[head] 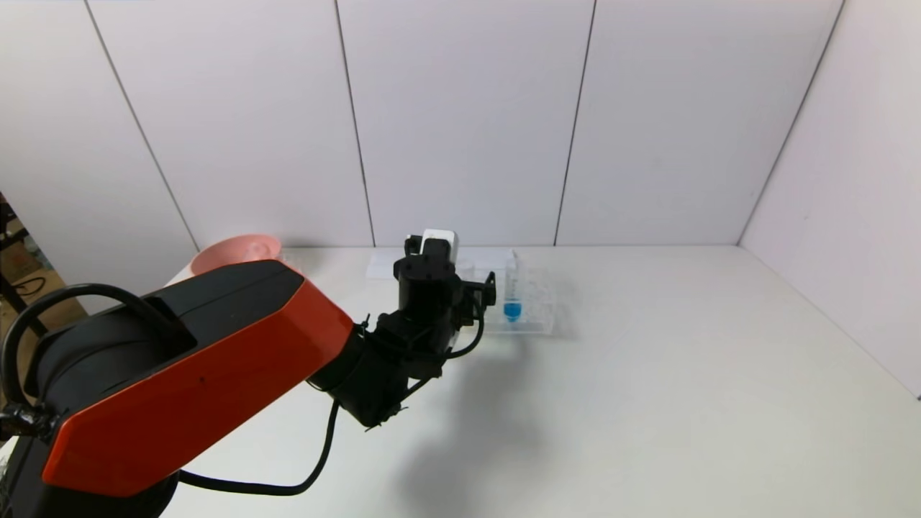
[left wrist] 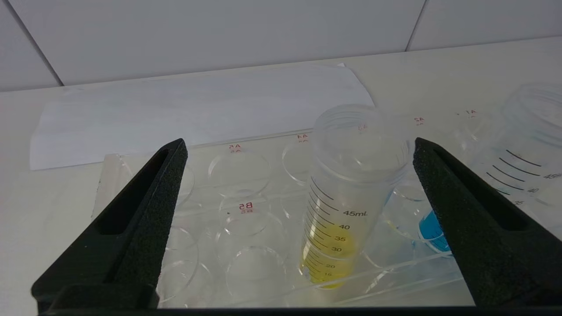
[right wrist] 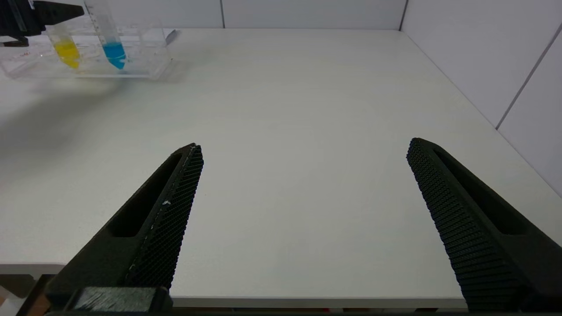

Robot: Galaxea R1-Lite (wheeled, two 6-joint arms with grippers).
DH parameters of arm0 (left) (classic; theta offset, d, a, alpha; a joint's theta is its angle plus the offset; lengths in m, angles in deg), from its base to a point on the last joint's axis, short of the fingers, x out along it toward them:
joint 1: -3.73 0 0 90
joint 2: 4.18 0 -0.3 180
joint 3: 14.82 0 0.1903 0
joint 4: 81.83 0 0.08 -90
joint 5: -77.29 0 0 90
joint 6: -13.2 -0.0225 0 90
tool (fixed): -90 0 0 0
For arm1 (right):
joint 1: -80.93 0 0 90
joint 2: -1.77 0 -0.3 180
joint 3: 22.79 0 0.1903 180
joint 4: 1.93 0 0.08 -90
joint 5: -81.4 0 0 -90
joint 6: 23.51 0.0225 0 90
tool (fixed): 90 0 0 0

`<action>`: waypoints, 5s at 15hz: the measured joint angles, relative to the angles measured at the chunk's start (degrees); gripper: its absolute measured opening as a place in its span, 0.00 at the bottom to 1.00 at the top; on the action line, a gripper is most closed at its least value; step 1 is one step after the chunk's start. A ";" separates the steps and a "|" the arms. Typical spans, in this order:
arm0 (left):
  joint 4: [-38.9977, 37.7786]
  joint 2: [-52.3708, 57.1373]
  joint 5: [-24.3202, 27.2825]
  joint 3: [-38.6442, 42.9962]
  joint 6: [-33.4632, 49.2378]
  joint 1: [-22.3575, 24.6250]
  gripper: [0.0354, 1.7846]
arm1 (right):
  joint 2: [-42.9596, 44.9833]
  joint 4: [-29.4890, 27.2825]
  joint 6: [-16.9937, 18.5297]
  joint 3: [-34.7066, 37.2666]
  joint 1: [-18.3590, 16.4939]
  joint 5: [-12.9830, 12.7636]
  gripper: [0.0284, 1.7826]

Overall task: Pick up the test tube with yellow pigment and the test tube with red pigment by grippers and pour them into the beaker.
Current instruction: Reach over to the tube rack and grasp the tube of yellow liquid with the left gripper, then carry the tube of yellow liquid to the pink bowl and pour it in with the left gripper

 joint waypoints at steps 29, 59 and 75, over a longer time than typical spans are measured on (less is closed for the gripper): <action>2.06 -0.57 0.59 -1.40 -0.41 0.38 0.25 | 0.00 0.00 0.02 0.00 0.00 0.02 0.95; 14.43 25.14 0.85 0.30 -7.38 -0.12 0.25 | 0.00 0.00 0.02 0.00 0.00 0.05 0.95; 31.74 39.63 1.13 3.83 -6.30 6.67 0.25 | 0.00 0.00 0.02 0.00 0.00 0.02 0.95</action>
